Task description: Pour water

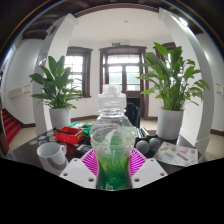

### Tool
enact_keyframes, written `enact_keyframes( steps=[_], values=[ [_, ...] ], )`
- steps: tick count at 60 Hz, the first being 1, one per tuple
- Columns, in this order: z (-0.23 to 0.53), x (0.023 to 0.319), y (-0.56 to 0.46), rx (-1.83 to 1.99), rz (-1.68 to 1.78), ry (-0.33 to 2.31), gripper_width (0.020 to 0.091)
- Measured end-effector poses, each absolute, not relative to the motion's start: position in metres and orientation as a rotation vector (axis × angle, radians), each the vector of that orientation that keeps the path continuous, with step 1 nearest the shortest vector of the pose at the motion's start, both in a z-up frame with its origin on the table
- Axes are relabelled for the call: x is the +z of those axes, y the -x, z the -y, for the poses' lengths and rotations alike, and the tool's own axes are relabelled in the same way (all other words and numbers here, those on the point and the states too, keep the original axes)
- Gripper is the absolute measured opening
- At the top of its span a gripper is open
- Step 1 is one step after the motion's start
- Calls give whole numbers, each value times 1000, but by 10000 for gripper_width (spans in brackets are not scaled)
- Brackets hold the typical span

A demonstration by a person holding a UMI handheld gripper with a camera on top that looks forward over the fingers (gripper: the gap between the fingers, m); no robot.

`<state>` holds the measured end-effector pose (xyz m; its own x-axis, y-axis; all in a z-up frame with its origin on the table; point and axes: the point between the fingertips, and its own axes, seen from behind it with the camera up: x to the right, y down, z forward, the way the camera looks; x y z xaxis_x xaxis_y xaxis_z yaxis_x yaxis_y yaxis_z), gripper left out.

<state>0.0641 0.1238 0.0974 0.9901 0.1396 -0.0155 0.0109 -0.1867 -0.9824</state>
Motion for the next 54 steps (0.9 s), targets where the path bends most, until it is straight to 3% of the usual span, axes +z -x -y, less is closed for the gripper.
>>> enact_keyframes(
  steps=[10, 15, 17, 29, 54],
  values=[
    [-119, 96, -66, 129, 96, 1804, 575],
    [-108, 103, -75, 146, 27, 1823, 791],
    [-101, 108, -81, 138, 3, 1827, 827],
    [-25, 140, -86, 98, -40, 1829, 836],
    [97, 172, -83, 66, -19, 1861, 836]
  ],
)
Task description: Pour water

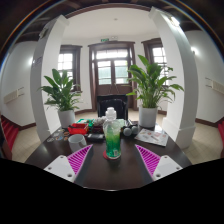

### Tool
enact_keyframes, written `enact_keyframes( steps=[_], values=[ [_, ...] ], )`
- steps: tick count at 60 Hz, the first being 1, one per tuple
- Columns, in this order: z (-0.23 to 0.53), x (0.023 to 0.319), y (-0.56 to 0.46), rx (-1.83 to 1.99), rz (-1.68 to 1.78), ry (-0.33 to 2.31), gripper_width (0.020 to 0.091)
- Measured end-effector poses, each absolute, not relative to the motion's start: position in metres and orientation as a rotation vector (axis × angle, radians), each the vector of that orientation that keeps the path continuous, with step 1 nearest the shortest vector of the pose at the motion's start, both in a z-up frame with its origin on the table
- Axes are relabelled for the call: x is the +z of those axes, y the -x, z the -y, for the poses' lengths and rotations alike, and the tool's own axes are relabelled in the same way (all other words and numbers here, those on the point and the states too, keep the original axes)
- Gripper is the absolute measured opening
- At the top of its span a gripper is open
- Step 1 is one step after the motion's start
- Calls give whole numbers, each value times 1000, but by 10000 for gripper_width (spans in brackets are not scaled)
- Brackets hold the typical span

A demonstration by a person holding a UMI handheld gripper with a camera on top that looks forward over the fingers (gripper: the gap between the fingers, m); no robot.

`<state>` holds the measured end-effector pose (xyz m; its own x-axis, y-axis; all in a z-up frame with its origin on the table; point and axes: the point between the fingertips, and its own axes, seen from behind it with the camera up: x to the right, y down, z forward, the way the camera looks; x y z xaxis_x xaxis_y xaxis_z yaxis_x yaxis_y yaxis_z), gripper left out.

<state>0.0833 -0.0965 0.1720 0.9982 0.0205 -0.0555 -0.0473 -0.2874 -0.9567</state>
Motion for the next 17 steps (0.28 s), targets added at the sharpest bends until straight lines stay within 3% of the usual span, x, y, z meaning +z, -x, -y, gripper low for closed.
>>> enact_keyframes(
  steps=[17],
  values=[
    [112, 182, -86, 49, -48, 1840, 836]
  ],
)
